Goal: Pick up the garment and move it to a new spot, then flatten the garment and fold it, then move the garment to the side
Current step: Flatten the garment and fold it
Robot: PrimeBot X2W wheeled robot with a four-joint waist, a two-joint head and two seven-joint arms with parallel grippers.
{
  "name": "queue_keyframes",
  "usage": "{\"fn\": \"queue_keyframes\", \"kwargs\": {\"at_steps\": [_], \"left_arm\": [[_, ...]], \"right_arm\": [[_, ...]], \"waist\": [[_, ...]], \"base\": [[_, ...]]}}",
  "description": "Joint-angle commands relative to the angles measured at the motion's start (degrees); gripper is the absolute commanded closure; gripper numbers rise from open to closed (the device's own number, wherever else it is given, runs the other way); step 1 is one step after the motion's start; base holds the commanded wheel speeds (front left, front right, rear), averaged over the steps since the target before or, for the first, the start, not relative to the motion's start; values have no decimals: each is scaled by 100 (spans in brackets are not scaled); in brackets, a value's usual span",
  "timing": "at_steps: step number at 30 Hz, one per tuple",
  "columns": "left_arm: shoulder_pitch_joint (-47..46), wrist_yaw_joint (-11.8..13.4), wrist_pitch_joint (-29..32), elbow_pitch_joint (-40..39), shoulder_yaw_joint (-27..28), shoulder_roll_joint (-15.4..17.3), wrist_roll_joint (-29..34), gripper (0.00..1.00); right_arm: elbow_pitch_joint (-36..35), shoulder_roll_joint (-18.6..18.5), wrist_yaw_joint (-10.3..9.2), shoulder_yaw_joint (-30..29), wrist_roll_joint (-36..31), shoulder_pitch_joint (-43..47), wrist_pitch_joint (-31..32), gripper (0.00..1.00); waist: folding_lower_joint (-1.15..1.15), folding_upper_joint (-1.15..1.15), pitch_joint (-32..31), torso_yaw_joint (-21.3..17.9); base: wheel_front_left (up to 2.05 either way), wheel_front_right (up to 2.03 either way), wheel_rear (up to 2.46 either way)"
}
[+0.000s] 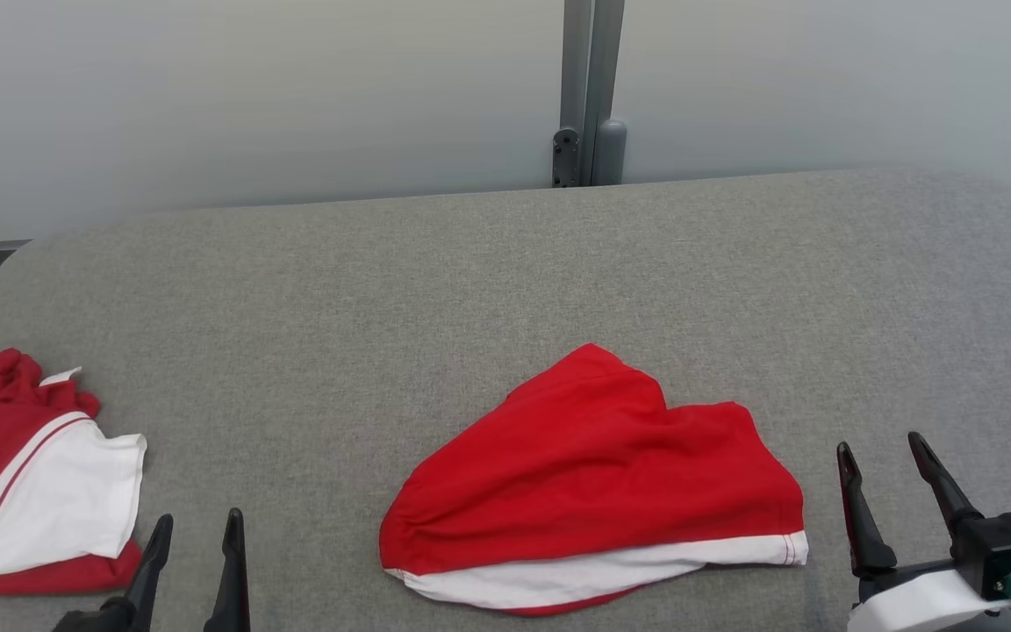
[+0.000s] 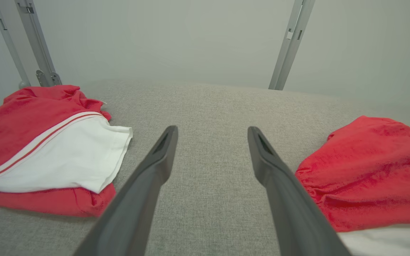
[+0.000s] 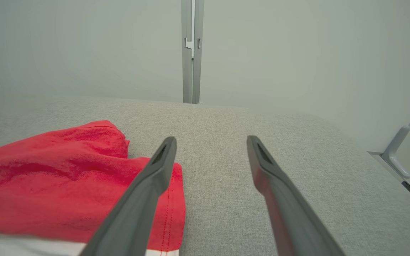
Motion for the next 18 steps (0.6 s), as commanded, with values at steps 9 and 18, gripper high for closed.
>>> {"fn": "queue_keyframes", "kwargs": {"at_steps": [9,18], "left_arm": [[-119,-16,382,-77,-794,587,-693,0],[-161,-15,1986,-348,-1832,992,-1673,0]], "right_arm": [[231,-1077,0,932,408,-212,275,0],[475,-1708,-1,2022,1425,-169,1539,0]], "waist": [[0,0,26,-121],[0,0,313,-161]], "base": [[0,0,0],[0,0,0]]}}
